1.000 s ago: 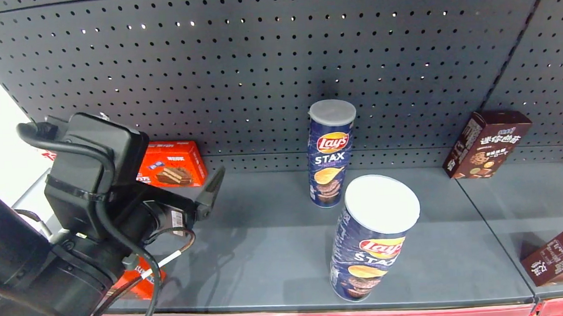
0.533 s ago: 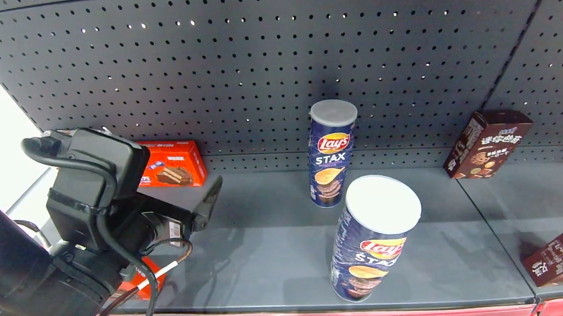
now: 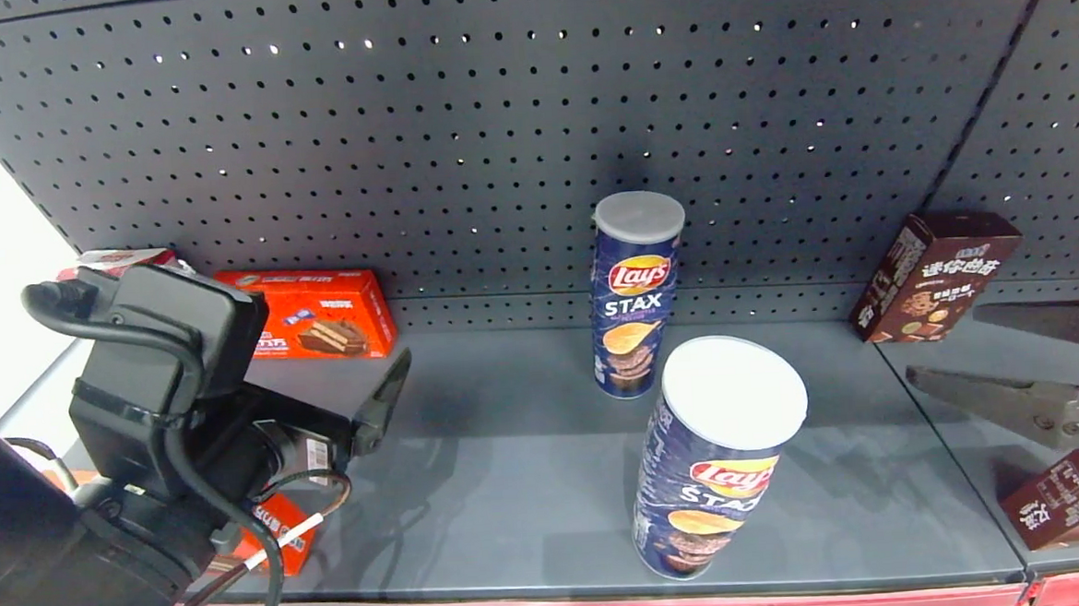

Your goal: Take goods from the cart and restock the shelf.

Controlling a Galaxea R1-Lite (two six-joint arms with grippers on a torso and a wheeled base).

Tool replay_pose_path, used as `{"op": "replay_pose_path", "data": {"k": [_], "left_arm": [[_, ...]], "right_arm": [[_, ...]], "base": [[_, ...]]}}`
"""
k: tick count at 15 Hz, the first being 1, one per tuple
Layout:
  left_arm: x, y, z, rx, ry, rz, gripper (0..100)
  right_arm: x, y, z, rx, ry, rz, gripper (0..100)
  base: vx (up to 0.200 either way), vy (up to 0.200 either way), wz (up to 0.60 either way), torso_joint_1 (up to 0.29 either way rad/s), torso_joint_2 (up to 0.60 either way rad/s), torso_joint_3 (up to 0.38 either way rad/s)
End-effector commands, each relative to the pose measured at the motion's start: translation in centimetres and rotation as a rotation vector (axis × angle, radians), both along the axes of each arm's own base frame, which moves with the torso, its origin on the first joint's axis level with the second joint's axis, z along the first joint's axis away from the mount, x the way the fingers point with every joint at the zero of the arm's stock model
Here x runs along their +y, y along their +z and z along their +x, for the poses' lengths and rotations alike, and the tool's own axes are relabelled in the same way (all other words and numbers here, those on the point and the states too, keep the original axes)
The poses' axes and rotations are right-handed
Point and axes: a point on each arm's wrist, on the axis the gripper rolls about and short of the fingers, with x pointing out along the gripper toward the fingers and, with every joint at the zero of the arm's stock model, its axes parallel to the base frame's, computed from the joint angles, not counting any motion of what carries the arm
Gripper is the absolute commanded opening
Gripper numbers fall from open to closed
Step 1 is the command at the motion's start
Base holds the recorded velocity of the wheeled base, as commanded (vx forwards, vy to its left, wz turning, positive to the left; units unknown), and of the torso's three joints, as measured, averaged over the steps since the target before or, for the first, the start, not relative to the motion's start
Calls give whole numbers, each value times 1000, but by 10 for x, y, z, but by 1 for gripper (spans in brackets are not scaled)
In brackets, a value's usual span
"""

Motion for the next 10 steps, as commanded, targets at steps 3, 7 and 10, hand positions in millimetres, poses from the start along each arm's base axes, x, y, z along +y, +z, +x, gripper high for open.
{"op": "replay_pose_path", "data": {"k": [3, 7, 10], "left_arm": [[6, 2, -5, -10, 8, -7, 100], [8, 2, -4, -11, 19, -7, 100], [8, 3, -4, -13, 19, -8, 100]], "right_arm": [[20, -18, 22, 76, 99, -86, 100], [29, -38, 24, 123, 171, -165, 100], [33, -50, 24, 159, 198, -195, 100]], "base": [[0, 0, 0, 0, 0, 0], [0, 0, 0, 0, 0, 0], [0, 0, 0, 0, 0, 0]]}}
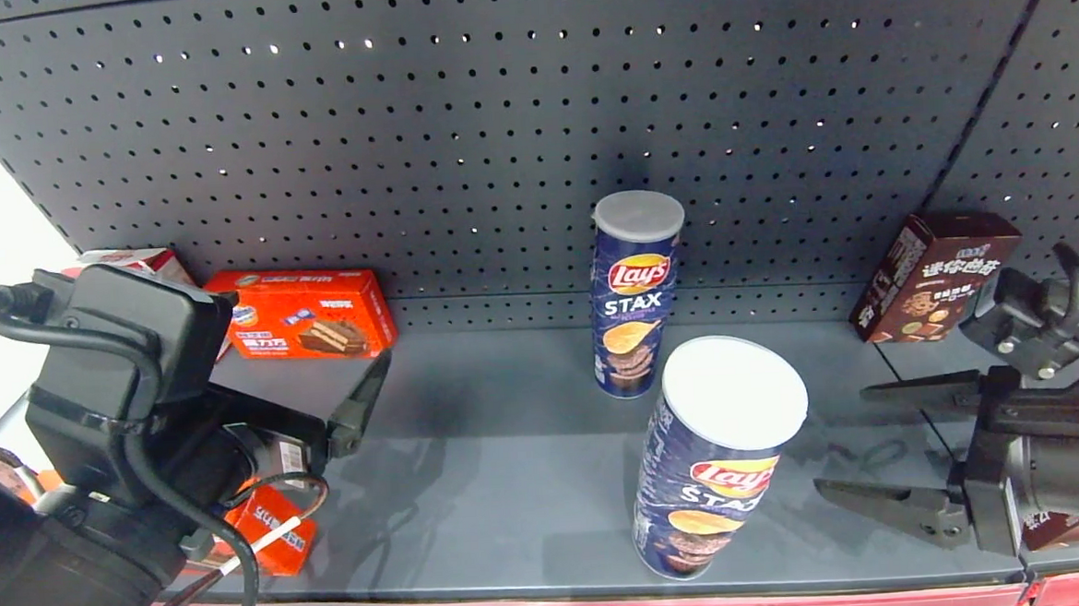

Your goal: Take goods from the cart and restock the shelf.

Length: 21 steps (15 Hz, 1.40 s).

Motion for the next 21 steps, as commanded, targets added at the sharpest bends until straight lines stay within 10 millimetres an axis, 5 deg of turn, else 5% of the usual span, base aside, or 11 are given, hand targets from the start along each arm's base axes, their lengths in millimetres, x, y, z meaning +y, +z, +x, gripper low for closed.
{"op": "replay_pose_path", "data": {"k": [1, 21], "left_arm": [[0, 0, 0, 1, 0, 0, 100], [2, 0, -1, -5, 2, -3, 100]], "right_arm": [[5, -7, 1, 26, 19, -13, 100], [50, -16, 37, 88, 112, -54, 100]], "base": [[0, 0, 0, 0, 0, 0], [0, 0, 0, 0, 0, 0]]}}
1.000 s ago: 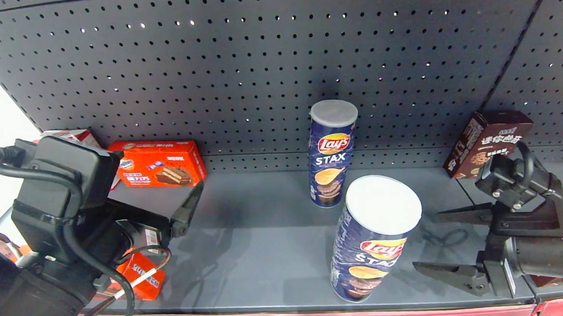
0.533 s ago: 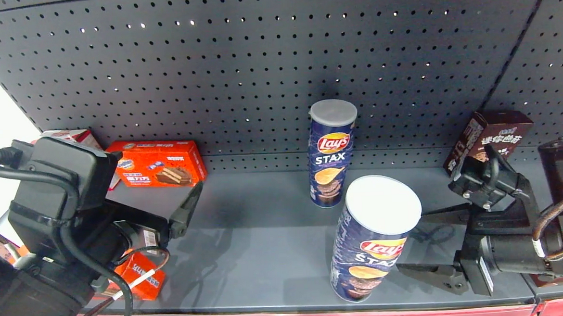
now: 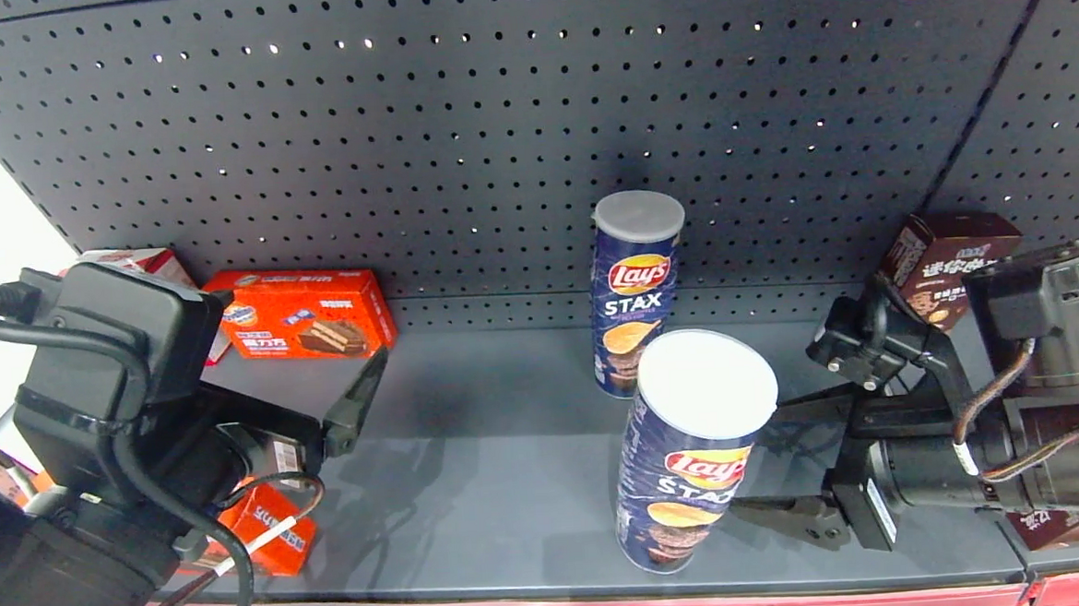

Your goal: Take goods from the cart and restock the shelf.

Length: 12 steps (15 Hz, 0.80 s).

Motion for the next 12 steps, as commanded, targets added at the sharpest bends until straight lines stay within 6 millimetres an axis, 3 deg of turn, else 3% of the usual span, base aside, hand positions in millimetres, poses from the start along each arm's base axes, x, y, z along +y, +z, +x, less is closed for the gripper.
{"op": "replay_pose_path", "data": {"k": [1, 12], "left_arm": [[0, -1, 1, 1, 0, 1, 100], [1, -1, 0, -2, -3, 0, 100]], "right_arm": [[5, -1, 4, 6, 7, -4, 100], [10, -5, 11, 11, 9, -8, 100]], "base": [[0, 0, 0, 0, 0, 0], [0, 0, 0, 0, 0, 0]]}}
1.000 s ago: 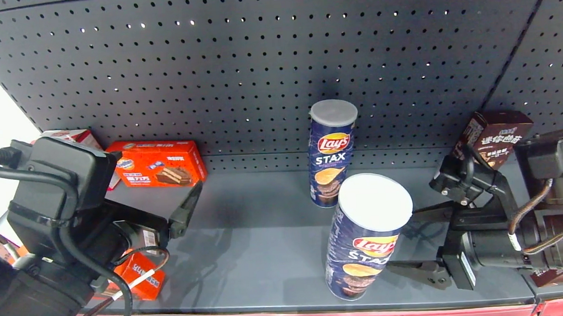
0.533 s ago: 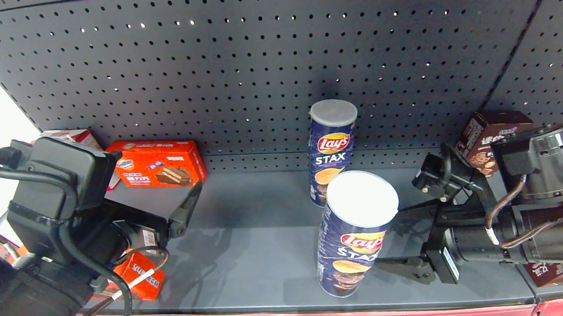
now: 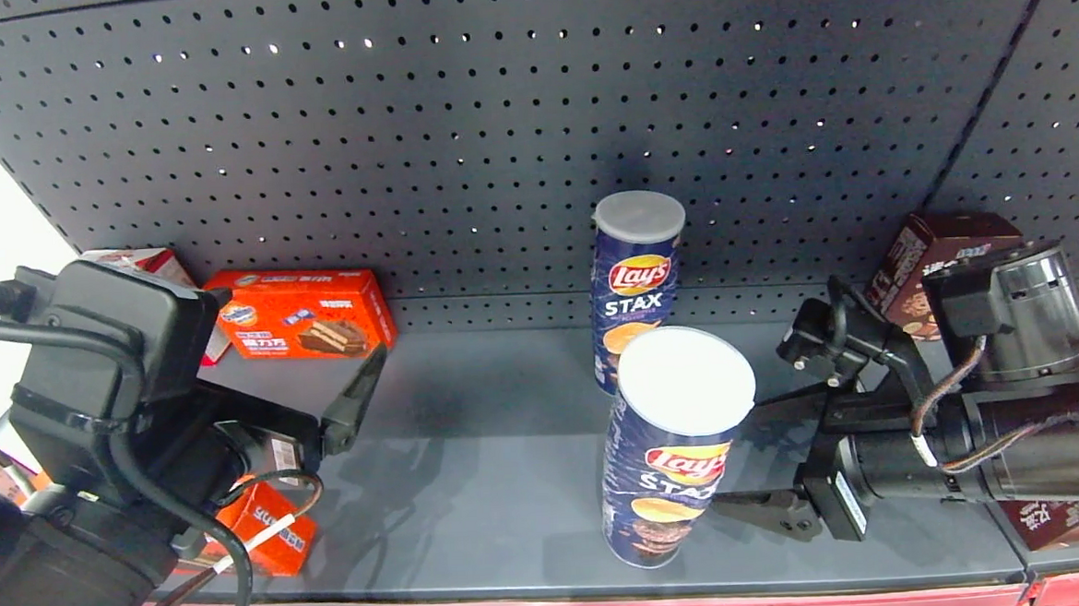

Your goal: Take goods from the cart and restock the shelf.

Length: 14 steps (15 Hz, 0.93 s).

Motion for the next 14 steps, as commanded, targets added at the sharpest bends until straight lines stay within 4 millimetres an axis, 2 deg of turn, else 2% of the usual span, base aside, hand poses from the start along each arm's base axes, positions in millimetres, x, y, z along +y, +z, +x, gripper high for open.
{"op": "replay_pose_path", "data": {"k": [1, 4, 6, 8, 11, 14], "left_arm": [[0, -2, 0, 8, 0, 7, 100], [5, -7, -4, 19, 11, 15, 100], [10, -5, -8, 9, 22, 8, 100], [15, -8, -10, 16, 32, 12, 100], [15, -8, -11, 17, 36, 13, 100], [16, -8, -11, 17, 37, 13, 100]], "right_arm": [[0, 0, 0, 1, 1, -1, 100], [-4, 8, -3, -35, -23, 15, 100], [-20, 28, -9, -124, -70, 71, 100], [-40, 53, -24, -232, -145, 124, 100], [-65, 76, -58, -376, -230, 182, 100], [-97, 102, -118, -571, -319, 285, 100]], "base": [[0, 0, 0, 0, 0, 0], [0, 0, 0, 0, 0, 0], [0, 0, 0, 0, 0, 0], [0, 0, 0, 0, 0, 0], [0, 0, 0, 0, 0, 0], [0, 0, 0, 0, 0, 0]]}}
